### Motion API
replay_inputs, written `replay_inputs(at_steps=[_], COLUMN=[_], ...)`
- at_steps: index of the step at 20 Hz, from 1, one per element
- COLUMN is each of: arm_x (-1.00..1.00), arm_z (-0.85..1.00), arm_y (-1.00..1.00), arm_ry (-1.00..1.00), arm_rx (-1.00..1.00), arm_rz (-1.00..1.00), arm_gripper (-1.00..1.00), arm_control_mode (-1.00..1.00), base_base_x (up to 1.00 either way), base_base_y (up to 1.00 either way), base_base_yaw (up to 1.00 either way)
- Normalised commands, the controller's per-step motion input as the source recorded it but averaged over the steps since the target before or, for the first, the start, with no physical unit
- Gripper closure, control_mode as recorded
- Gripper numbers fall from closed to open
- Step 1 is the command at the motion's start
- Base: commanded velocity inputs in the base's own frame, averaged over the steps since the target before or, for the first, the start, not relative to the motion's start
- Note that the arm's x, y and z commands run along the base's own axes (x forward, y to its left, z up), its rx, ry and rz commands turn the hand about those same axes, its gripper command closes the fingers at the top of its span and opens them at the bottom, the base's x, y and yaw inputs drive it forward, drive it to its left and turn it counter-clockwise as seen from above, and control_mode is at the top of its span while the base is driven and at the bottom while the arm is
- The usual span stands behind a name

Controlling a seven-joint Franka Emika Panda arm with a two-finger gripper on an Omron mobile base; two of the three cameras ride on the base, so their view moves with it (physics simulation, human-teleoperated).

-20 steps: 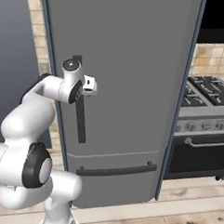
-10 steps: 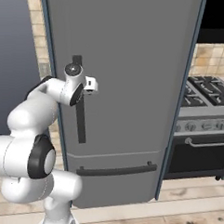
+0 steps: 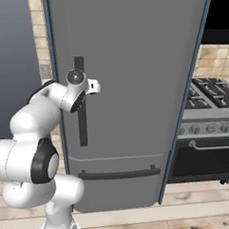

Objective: Retrieve a lemon from the fridge and place it on the cutting board with the fish.

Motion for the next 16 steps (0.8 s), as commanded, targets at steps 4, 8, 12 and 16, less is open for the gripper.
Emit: replay_inputs(at_steps=[4, 8, 12, 16], arm_x=[0.35, 0.09, -0.41, -0.86], arm_z=[-0.04, 0.00, 0.00, 0.00], arm_y=[0.05, -0.03, -0.54, -0.94], arm_ry=[-0.03, 0.00, 0.00, -0.01], arm_rx=[0.00, 0.01, 0.07, 0.16], arm_rz=[0.03, 0.01, 0.00, 0.00], arm_gripper=[1.00, 1.00, 1.00, 1.00], arm_control_mode=[-1.00, -1.00, -1.00, -1.00], base_base_x=[0.00, 0.00, 0.00, 0.00], base_base_y=[0.00, 0.00, 0.00, 0.00], base_base_yaw=[0.00, 0.00, 0.00, 0.00])
